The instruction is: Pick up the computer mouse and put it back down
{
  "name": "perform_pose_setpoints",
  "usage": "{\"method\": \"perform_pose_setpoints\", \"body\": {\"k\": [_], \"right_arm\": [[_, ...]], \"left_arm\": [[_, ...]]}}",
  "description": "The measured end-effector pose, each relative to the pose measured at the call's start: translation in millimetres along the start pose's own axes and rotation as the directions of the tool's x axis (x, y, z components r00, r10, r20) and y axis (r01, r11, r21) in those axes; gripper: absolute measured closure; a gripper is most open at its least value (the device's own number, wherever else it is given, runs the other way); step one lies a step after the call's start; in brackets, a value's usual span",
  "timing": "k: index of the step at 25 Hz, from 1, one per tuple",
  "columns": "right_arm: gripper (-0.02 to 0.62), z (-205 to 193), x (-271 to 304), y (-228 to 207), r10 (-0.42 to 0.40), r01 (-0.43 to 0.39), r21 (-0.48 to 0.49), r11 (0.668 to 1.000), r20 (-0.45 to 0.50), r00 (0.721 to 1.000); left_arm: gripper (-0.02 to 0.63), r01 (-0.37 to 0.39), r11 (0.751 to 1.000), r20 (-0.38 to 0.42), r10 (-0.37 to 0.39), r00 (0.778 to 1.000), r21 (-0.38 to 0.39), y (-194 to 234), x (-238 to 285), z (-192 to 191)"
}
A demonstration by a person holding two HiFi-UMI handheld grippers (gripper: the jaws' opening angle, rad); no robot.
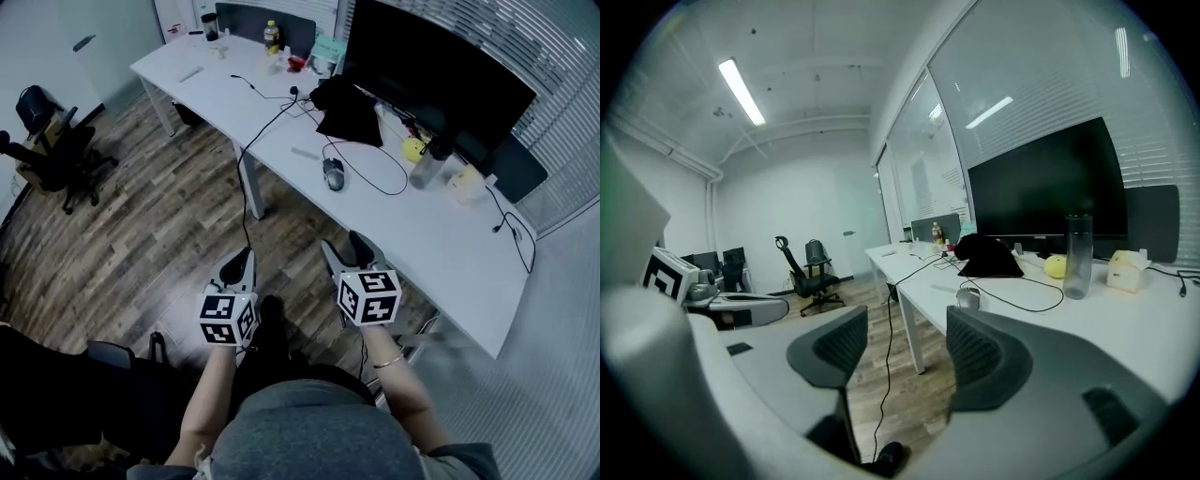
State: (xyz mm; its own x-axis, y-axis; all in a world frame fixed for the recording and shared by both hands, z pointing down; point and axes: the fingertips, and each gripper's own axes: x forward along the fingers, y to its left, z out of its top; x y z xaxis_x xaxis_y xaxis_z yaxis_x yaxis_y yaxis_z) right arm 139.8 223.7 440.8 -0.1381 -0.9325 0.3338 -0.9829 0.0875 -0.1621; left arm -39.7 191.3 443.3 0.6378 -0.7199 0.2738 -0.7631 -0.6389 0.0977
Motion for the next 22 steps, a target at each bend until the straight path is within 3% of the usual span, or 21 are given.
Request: {"method": "perform_pose_setpoints", "body": {"k": [22], "right_arm": [[0.324,38,157,-52,-0.212,0.215,0.028,0.976,-0.086,0.974]], "left_arm": [[0.577,0.107,0.994,-0.037,-0.108,0.993,-0.035,121,146,40]]}}
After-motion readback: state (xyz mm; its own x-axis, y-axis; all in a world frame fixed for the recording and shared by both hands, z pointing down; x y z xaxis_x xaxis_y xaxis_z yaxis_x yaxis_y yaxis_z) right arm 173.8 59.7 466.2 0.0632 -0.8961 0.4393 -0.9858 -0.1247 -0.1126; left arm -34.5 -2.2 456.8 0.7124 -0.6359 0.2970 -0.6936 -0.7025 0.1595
